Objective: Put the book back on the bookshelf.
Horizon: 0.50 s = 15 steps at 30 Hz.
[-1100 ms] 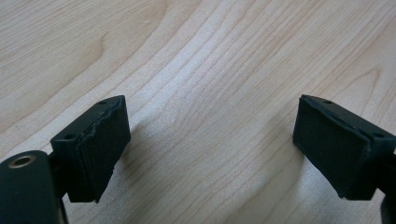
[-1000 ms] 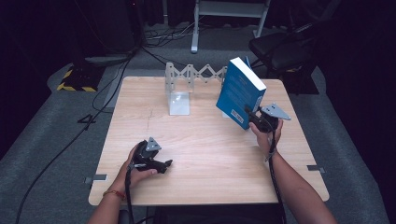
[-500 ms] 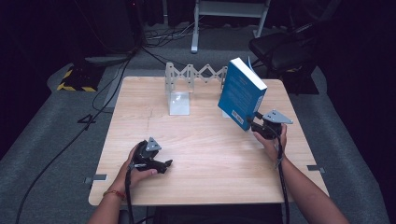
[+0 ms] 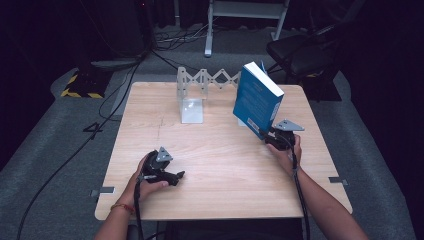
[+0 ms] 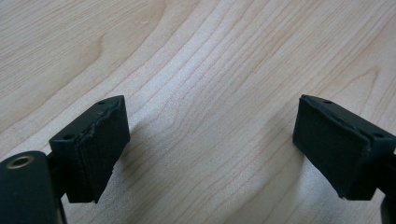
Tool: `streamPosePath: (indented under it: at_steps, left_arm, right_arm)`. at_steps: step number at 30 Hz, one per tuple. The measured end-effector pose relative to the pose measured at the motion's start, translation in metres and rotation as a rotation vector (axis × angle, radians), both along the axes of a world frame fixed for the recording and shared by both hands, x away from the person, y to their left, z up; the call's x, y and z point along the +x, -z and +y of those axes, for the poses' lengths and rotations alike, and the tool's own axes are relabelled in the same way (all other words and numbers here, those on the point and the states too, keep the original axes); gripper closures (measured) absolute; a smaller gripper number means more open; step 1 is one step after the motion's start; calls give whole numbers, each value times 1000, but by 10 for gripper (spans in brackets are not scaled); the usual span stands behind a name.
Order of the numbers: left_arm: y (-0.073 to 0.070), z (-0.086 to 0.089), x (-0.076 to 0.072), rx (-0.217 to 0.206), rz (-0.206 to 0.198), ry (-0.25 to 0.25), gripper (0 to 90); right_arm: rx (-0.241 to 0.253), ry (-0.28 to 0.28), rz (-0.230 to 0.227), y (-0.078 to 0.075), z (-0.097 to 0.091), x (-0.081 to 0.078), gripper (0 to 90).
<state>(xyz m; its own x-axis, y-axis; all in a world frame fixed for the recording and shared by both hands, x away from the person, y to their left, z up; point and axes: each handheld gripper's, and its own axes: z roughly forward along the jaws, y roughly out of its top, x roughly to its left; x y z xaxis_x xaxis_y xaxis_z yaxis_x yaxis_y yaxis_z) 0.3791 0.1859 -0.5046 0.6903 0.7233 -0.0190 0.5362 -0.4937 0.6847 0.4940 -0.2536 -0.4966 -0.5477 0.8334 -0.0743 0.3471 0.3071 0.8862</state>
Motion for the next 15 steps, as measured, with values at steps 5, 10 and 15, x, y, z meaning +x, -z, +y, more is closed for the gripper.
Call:
streamPosePath:
  at_steps: [5,10,15]
  left_arm:
    - [0,-1,0,-3,-2,-2,112]
    - [0,-1,0,-3,-1,-2,112]
    - [0,-1,0,-3,-2,-1,112]
  right_arm:
    - [-21,26,7,-2,15,2,623]
    - [-16,54,18,-2,23,9,625]
    - [26,86,40,-2,22,13,625]
